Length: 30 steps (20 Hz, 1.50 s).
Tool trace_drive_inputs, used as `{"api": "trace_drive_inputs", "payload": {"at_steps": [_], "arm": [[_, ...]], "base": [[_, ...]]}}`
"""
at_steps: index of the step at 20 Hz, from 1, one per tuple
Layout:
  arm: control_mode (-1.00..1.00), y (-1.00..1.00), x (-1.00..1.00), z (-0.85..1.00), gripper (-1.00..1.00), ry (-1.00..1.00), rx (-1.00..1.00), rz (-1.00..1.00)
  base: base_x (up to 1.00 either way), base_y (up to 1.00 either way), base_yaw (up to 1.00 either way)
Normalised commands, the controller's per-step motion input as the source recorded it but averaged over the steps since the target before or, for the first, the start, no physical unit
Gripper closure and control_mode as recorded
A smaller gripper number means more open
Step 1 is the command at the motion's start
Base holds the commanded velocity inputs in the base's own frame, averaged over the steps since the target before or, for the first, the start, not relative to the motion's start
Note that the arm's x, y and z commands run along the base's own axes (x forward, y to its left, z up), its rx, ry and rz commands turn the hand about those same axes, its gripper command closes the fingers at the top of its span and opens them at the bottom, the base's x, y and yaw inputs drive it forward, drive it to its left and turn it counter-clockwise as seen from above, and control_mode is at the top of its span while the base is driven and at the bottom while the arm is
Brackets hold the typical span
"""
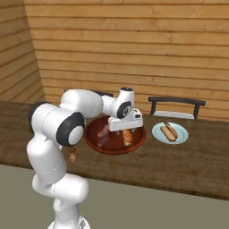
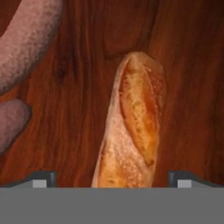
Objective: Place one bun and one sausage from the bowl on each plate.
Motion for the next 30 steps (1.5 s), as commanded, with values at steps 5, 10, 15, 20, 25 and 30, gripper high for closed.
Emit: {"api": "trace_drive_inputs", "payload": {"at_steps": [5,10,15,20,25,30], "arm": [[-1.00,0.17,0.00,-0.12,-1.00,-0.03,0.00,-0.16],[-1.00,0.00,0.16,-0.04,-1.00,-0.05,0.00,-0.08],[-1.00,-0.04,0.05,-0.08,-1.00,-0.03,0.00,0.00],[-1.00,-0.07,0.17,-0.11,-1.00,0.00,-0.04,0.00],[-1.00,-0.05,0.20,-0.21,-1.00,0.00,-0.05,0.00],[-1.00,0.00,0.00,0.00,1.00,0.00,0.00,0.00]], "base": [[0.00,0.00,0.00],[0.00,0.00,0.00],[0.00,0.00,0.00],[0.00,0.00,0.00],[0.00,0.00,0.00],[0.00,0.00,0.00]]}}
